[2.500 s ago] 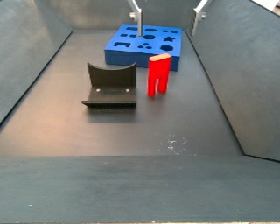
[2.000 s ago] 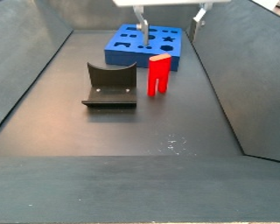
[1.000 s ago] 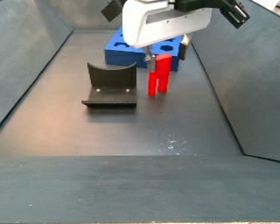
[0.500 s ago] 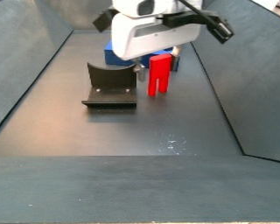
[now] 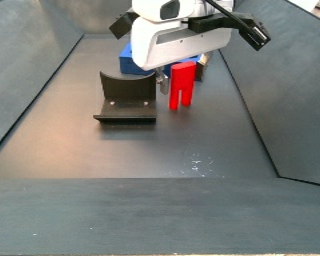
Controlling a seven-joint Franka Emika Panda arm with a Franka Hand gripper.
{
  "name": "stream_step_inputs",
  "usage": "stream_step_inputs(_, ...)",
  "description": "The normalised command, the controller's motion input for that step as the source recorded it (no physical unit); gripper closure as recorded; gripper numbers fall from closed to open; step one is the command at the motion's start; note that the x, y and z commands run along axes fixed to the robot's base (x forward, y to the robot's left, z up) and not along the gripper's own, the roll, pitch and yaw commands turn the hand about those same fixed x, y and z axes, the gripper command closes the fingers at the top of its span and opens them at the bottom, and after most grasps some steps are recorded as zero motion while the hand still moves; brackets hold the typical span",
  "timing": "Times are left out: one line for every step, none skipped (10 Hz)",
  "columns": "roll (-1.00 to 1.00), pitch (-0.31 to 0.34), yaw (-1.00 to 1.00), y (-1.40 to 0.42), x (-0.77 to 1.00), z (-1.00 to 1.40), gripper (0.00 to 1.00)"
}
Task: Pick up the square-circle object. Move up. Move to above the board. Insert the square-circle object.
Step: Pick up the square-circle object.
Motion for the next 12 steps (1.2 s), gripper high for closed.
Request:
stream_step_inputs(0.0, 0.0, 0.0, 0.0, 0.0, 0.0, 1.0)
stream_step_inputs(0.0, 0.0, 0.0, 0.0, 0.0, 0.0, 1.0)
stream_step_inputs(0.0, 0.0, 0.0, 0.0, 0.0, 0.0, 1.0)
stream_step_inputs(0.0, 0.0, 0.0, 0.0, 0.0, 0.0, 1.0)
stream_step_inputs(0.0, 0.0, 0.0, 0.0, 0.0, 0.0, 1.0)
stream_step_inputs(0.0, 0.0, 0.0, 0.0, 0.0, 0.0, 1.0)
stream_step_inputs(0.0, 0.0, 0.0, 0.0, 0.0, 0.0, 1.0)
stream_step_inputs(0.0, 0.0, 0.0, 0.0, 0.0, 0.0, 1.0)
stream_step_inputs(0.0, 0.0, 0.0, 0.0, 0.0, 0.0, 1.0)
stream_step_inputs(0.0, 0.0, 0.0, 0.0, 0.0, 0.0, 1.0)
stream_step_inputs(0.0, 0.0, 0.0, 0.0, 0.0, 0.0, 1.0)
stream_step_inputs(0.0, 0.0, 0.0, 0.0, 0.0, 0.0, 1.0)
